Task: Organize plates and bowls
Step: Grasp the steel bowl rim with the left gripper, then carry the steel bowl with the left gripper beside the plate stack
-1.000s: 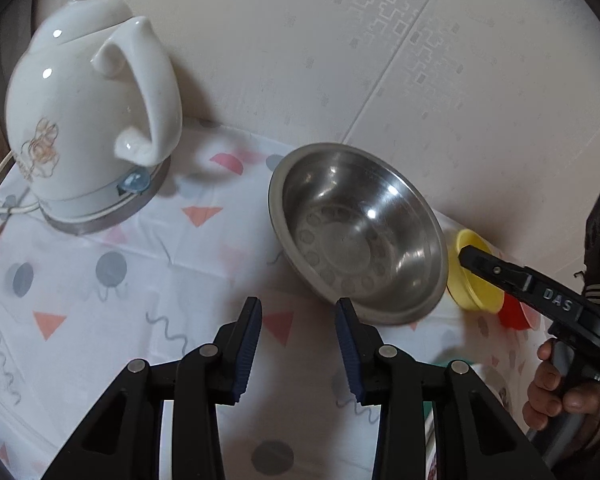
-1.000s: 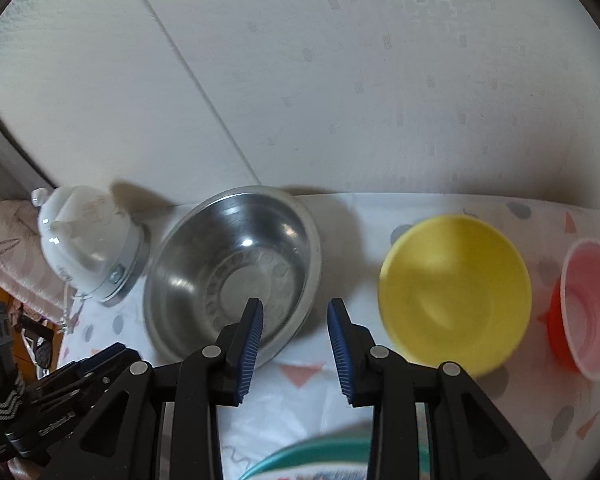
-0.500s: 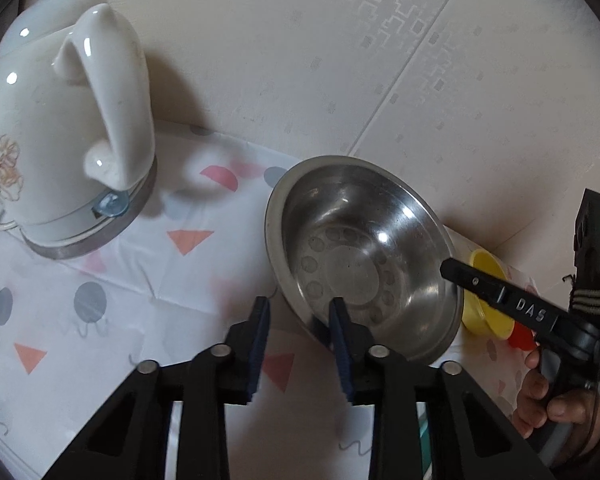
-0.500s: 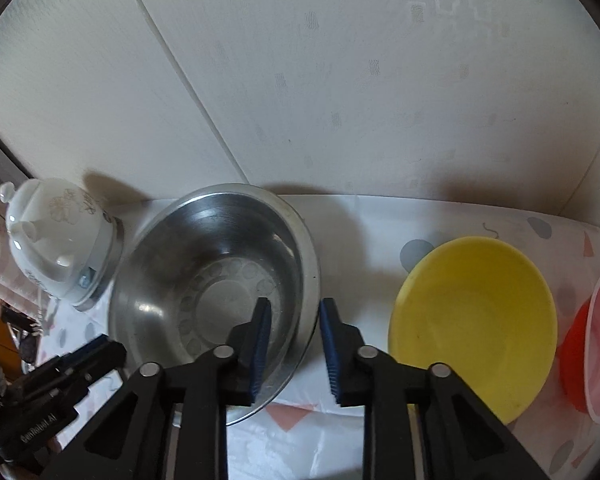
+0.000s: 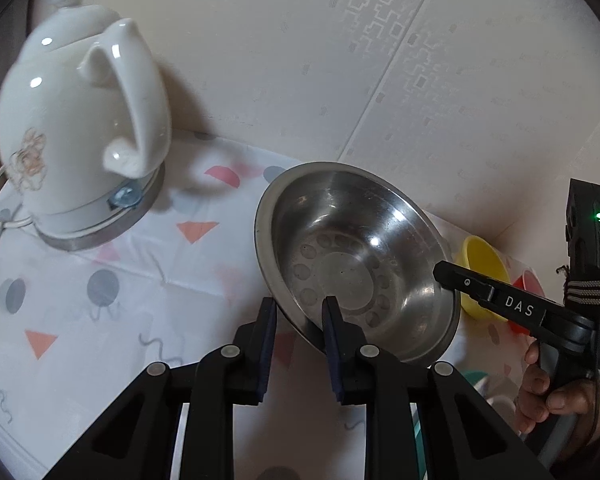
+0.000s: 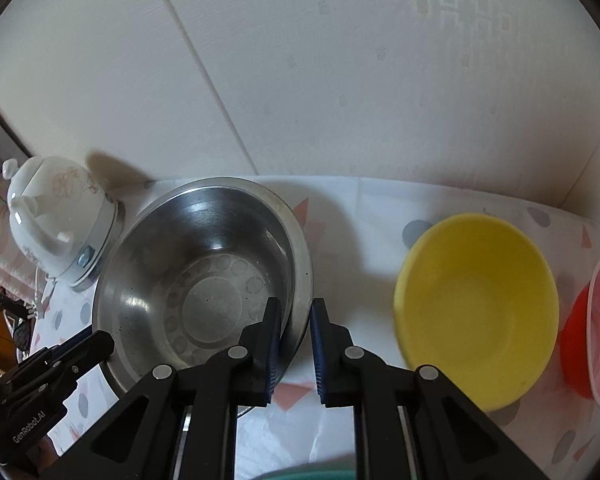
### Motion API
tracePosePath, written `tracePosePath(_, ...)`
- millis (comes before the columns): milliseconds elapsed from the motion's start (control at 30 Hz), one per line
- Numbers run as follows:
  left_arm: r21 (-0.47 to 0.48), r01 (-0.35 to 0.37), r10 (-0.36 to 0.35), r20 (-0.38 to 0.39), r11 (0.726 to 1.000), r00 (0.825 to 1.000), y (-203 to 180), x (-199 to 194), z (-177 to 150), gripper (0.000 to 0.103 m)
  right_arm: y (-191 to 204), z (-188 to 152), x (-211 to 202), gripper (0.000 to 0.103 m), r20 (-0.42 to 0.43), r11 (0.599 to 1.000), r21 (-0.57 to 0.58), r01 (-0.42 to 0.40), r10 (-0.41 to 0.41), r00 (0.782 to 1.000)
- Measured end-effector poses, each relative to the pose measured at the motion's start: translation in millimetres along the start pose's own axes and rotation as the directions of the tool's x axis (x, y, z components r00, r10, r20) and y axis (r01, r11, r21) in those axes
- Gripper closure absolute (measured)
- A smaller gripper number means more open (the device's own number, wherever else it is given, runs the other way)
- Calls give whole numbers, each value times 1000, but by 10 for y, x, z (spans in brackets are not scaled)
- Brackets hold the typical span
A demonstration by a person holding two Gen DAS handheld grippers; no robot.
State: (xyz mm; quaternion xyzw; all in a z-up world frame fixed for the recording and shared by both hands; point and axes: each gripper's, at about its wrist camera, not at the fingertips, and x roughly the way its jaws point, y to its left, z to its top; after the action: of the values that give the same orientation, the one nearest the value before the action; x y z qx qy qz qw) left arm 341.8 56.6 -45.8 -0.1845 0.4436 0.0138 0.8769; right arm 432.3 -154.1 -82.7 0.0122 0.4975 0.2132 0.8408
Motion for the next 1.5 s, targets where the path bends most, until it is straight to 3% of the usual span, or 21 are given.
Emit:
tracePosePath(967,-49,-33,36,56,998,998,581,-937,-811,78,774,-730,-155,88,-30,995,-69,-77,75,997)
tracePosePath(1500,-28,-18,18,9,999,1000,947,-1228,-1191,78,1152,-1300,-392,88,-30,997,-32,-67,66,997)
